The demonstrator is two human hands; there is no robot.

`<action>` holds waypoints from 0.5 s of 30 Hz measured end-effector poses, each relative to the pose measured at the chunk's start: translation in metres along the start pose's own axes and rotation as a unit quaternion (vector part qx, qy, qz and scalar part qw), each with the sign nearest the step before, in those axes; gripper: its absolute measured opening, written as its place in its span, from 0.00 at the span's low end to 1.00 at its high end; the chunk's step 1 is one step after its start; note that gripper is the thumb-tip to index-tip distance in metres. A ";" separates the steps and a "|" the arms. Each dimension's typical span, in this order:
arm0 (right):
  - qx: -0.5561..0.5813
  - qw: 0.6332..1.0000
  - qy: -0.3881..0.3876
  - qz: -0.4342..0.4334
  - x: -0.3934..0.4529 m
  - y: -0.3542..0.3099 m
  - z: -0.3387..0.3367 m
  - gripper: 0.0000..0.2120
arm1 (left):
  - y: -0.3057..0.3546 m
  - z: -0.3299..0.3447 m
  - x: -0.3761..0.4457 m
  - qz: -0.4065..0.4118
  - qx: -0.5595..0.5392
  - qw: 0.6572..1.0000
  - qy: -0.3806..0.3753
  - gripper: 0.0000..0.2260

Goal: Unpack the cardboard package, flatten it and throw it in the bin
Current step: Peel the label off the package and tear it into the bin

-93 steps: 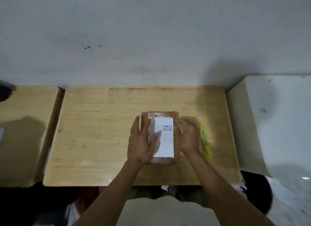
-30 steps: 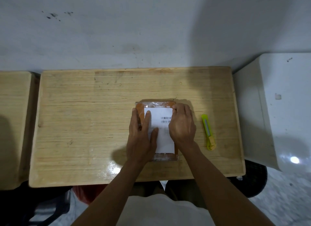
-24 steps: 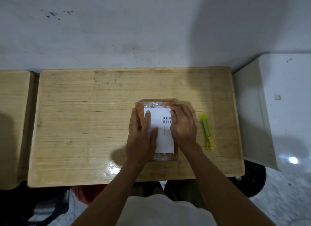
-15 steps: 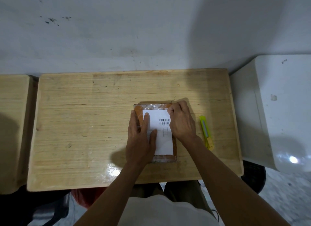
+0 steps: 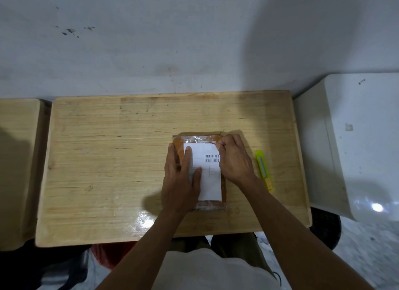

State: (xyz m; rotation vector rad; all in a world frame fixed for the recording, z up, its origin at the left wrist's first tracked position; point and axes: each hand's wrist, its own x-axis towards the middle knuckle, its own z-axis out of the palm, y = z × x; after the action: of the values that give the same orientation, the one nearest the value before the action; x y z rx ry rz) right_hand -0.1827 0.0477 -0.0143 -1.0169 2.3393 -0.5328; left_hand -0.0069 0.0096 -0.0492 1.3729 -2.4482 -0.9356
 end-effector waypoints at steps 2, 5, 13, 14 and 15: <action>-0.033 0.998 0.036 -0.032 -0.003 -0.001 0.001 0.08 | 0.000 -0.001 0.000 0.005 0.002 1.000 0.000 0.30; -0.058 0.993 0.068 -0.071 -0.008 -0.005 0.002 0.13 | -0.002 0.000 0.001 0.013 0.004 1.000 0.006 0.30; 0.060 0.996 0.053 -0.030 -0.010 -0.003 0.006 0.05 | -0.001 -0.001 0.000 0.012 0.008 1.000 0.004 0.30; 0.058 0.996 0.055 -0.045 -0.010 -0.002 0.006 0.06 | -0.001 -0.001 0.000 0.012 0.007 1.000 0.005 0.30; 0.050 0.995 0.057 -0.064 -0.010 -0.002 0.005 0.07 | -0.001 -0.001 0.000 0.013 0.007 1.000 0.006 0.30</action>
State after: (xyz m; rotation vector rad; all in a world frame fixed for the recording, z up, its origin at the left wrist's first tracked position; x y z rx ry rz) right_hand -0.1726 0.0528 -0.0144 -1.1205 2.3306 -0.7688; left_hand -0.0056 0.0087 -0.0492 1.3427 -2.4617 -0.9036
